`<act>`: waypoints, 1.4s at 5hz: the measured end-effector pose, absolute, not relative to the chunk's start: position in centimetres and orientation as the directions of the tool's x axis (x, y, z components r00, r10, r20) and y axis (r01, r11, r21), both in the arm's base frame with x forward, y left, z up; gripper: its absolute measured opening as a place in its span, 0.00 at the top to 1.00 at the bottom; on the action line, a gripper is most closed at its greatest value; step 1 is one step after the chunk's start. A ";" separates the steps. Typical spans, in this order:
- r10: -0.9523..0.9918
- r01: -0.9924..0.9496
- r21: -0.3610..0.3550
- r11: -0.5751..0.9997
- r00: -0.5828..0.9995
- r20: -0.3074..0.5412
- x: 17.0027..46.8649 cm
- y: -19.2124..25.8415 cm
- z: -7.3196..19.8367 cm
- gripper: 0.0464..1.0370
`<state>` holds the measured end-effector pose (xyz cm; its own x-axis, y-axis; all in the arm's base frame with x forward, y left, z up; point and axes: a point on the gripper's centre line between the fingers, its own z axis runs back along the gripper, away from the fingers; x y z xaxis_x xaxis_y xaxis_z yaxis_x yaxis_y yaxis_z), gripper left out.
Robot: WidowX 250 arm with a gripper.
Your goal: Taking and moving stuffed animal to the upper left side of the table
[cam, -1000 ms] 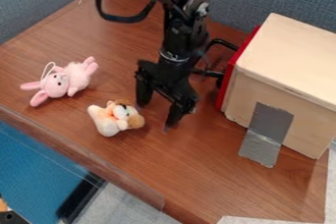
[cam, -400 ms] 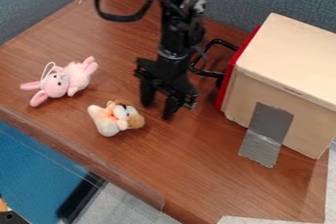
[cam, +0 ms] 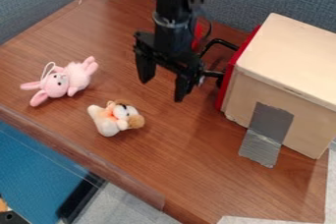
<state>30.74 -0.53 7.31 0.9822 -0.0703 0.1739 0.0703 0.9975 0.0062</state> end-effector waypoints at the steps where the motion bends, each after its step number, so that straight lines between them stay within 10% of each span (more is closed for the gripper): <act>1: -0.070 0.074 -0.011 0.997 0.975 0.211 28.8 0.5 8.9 0.04; 5: -0.027 0.024 0.091 0.996 0.999 0.039 24.9 4.5 0.6 0.06; 7: -0.019 0.016 0.093 0.995 0.999 0.033 25.2 4.1 0.6 0.41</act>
